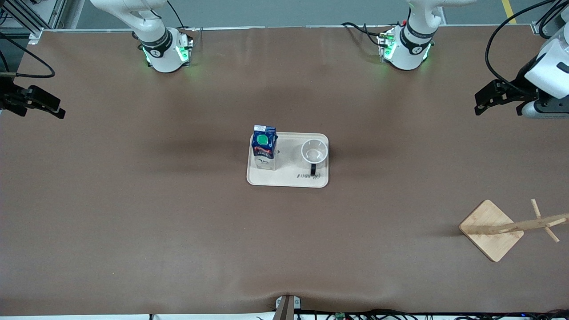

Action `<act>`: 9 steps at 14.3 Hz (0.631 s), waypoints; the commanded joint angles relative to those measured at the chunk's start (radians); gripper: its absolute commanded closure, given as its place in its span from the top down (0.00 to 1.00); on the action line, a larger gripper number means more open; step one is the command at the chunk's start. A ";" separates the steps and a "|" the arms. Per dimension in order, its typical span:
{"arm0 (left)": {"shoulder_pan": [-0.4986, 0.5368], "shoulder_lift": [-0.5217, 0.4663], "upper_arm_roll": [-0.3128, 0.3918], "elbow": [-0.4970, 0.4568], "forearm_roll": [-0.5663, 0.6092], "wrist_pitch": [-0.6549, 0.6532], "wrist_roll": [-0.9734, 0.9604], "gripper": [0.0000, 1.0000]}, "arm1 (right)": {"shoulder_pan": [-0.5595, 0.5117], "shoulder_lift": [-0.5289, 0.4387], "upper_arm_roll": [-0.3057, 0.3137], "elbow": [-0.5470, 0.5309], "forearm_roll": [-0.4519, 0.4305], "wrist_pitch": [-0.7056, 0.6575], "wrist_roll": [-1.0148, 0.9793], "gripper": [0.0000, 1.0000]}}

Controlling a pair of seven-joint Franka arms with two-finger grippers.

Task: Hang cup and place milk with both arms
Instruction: 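Reach the left gripper toward the white mug on the tray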

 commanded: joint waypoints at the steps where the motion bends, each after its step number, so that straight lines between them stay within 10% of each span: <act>1: 0.004 0.015 -0.007 0.025 0.019 -0.005 -0.010 1.00 | -0.024 0.012 0.016 0.027 -0.010 -0.018 -0.012 1.00; 9: 0.001 0.078 -0.005 0.053 0.022 0.001 -0.011 1.00 | -0.022 0.014 0.016 0.027 -0.007 -0.018 -0.009 1.00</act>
